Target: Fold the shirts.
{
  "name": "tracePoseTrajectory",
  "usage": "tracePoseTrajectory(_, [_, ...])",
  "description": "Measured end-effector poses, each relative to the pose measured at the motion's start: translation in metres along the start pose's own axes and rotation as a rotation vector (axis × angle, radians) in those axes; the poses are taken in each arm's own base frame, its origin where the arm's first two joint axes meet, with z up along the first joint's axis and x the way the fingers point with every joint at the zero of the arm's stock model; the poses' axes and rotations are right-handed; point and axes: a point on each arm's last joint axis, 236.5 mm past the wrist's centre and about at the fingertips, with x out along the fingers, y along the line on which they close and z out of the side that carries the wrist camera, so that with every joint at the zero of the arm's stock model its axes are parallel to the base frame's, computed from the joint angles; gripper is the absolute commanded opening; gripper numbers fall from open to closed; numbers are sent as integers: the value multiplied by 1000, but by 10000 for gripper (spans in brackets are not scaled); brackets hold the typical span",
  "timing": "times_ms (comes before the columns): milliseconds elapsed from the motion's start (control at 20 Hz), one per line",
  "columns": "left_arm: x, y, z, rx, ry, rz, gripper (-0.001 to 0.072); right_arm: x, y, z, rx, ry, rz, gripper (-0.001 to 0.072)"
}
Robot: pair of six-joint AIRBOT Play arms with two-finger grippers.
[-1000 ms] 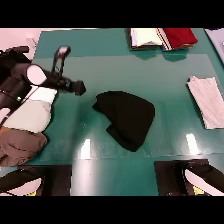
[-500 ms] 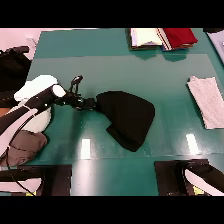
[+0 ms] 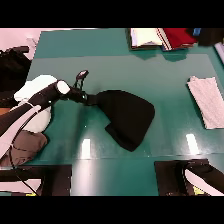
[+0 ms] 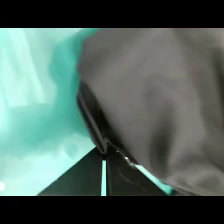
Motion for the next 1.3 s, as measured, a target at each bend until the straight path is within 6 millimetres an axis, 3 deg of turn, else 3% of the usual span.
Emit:
tracePoseTrajectory(100, [-21, -6, 19, 70, -40, 21, 24, 21, -16, -53, 67, 149, -41, 21])
tracePoseTrajectory(150, [-31, -9, 26, 97, -59, 30, 24, 33, -24, -85, 103, 232, -61, 114])
tracePoseTrajectory(200, [-39, -11, 32, 120, -77, 38, 24, 46, -31, -121, 142, 322, -76, 356])
tracePoseTrajectory(250, [-48, -13, 37, 140, -94, 47, 24, 59, -36, -155, 179, 404, -85, 480])
tracePoseTrajectory(450, [-64, -15, 44, 182, -112, 70, 24, 111, -29, -280, 374, 670, -34, 482])
tracePoseTrajectory(550, [-66, -15, 42, 191, -104, 76, 24, 134, -17, -313, 472, 717, 21, 478])
tracePoseTrajectory(600, [-67, -15, 43, 192, -106, 77, 24, 144, -11, -322, 514, 724, 51, 437])
tracePoseTrajectory(750, [-68, -14, 42, 198, -101, 82, 24, 173, 1, -336, 623, 710, 114, 413])
tracePoseTrajectory(850, [-69, -14, 42, 197, -100, 84, 24, 188, 3, -339, 670, 685, 133, 125])
tracePoseTrajectory(900, [-69, -14, 41, 197, -99, 84, 24, 193, 2, -338, 682, 668, 137, 48])
tracePoseTrajectory(1000, [-69, -13, 41, 195, -98, 86, 24, 199, 1, -333, 677, 630, 144, 17])
tracePoseTrajectory(1150, [-80, -8, 50, 179, -123, 96, 24, 196, -9, -300, 607, 523, 147, 17])
tracePoseTrajectory(1300, [-130, 4, 82, 141, -245, 125, 24, 171, -29, -232, 466, 378, 126, 17])
